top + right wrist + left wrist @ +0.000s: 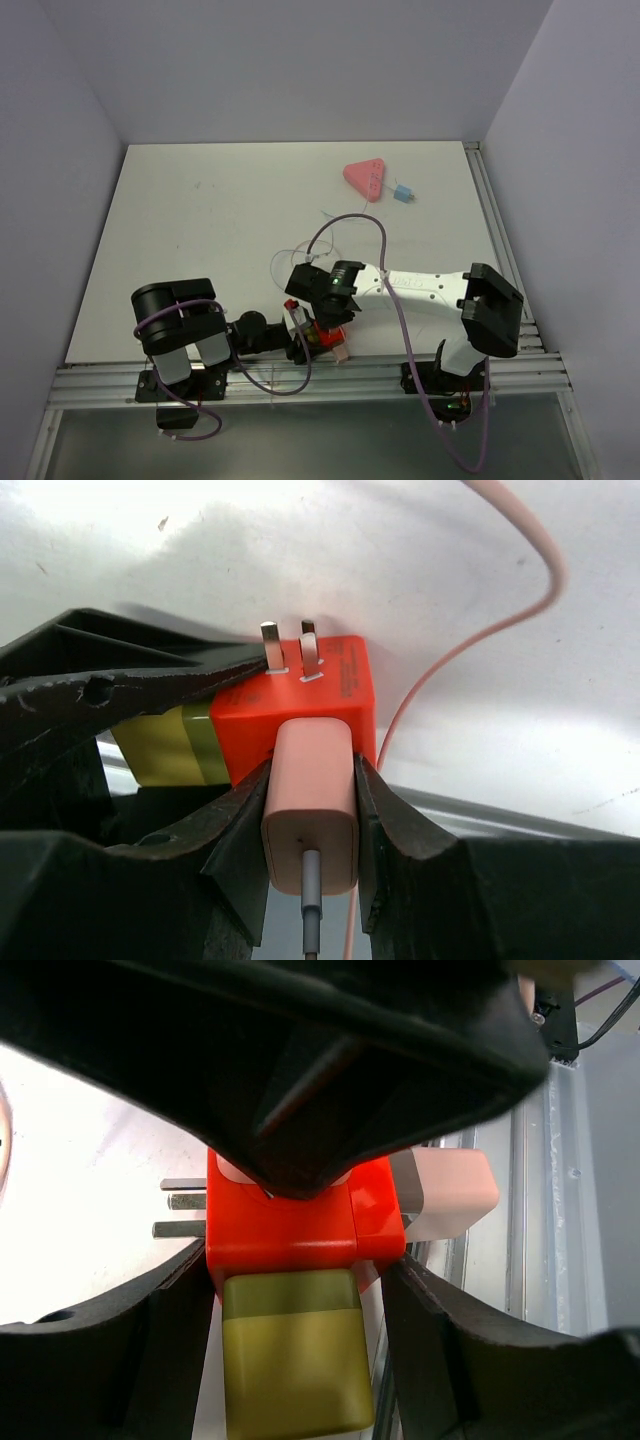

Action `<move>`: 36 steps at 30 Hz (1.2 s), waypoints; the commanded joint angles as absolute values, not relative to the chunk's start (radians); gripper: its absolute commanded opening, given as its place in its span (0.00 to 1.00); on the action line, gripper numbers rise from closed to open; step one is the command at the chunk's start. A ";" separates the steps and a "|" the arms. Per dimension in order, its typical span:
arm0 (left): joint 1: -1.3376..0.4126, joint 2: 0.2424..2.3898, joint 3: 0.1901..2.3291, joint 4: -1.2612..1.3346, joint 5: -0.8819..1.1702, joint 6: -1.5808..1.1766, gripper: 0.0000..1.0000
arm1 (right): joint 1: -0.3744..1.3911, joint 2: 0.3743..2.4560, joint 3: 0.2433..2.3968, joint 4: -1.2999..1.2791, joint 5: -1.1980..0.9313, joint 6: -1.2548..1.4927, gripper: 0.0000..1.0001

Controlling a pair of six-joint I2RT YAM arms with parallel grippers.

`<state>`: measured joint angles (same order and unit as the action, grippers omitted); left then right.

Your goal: Insert the plug

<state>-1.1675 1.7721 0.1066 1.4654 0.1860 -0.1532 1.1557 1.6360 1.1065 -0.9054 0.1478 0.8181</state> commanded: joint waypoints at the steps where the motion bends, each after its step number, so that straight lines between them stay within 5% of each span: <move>1: -1.180 1.807 0.104 1.553 0.106 -0.229 0.00 | 1.229 1.882 0.772 -0.614 0.164 1.032 0.00; 7: -1.189 1.753 0.129 1.456 0.098 -0.251 0.00 | 1.210 1.812 0.890 -0.704 0.313 0.990 0.03; 9: -1.189 1.714 0.130 1.405 0.107 -0.267 0.00 | 1.177 1.714 0.906 -0.722 0.324 0.951 0.25; 10: -1.190 1.698 0.126 1.396 0.106 -0.281 0.00 | 1.143 1.677 0.916 -0.730 0.328 0.937 0.44; 16: -1.192 1.583 0.164 1.188 0.080 -0.314 0.00 | 1.043 1.357 0.962 -0.683 0.290 0.786 0.78; 17: -1.192 1.554 0.176 1.140 0.080 -0.314 0.00 | 1.026 1.330 0.971 -0.680 0.270 0.743 0.99; 36: -1.154 1.356 0.650 0.140 0.078 -0.621 0.00 | 0.701 0.924 1.141 -0.864 0.287 0.563 1.00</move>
